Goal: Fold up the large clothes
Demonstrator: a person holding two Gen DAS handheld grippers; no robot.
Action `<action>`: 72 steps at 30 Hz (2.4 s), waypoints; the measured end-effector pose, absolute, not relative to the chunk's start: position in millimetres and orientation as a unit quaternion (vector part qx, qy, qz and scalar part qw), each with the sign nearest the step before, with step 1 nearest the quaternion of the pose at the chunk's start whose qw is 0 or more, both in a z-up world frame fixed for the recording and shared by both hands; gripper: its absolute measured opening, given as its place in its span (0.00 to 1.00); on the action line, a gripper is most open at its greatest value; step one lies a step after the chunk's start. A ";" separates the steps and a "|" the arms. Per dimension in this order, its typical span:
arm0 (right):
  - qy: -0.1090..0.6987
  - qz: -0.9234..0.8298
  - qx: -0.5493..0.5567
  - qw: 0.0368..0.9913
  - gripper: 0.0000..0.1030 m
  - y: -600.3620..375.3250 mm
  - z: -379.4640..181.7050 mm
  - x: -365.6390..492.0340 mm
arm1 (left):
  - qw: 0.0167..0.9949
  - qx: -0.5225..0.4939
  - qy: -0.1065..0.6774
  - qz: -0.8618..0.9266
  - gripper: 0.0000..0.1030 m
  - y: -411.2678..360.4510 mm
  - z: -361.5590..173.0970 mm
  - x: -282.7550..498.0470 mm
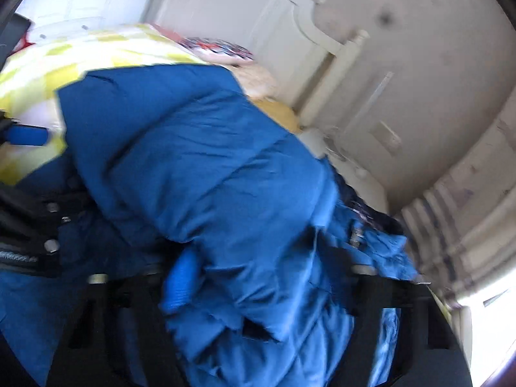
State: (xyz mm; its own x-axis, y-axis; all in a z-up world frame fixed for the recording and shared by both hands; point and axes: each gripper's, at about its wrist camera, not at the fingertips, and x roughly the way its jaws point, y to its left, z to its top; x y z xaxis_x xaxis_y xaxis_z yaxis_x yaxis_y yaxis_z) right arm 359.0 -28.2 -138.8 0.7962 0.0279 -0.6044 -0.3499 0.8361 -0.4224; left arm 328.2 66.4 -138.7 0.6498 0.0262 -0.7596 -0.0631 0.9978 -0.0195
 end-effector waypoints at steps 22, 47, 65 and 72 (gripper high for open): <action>0.307 0.008 0.311 0.900 0.45 -316.7 -149.9 301.1 | 0.908 -0.031 0.418 0.020 0.98 68.9 -139.8 325.7; 0.357 -0.077 0.053 0.930 0.50 -258.7 -150.1 348.4 | 0.939 -0.099 0.300 -0.133 0.97 68.6 -7.4 330.3; 0.283 -0.035 0.154 0.946 0.56 -289.2 -134.9 310.0 | 0.918 0.039 0.391 -0.049 0.98 -16.0 -136.5 425.9; 0.285 -0.047 0.040 0.956 0.56 -264.1 -87.7 345.3 | 0.918 0.031 0.392 -0.053 0.98 -15.1 -132.5 433.0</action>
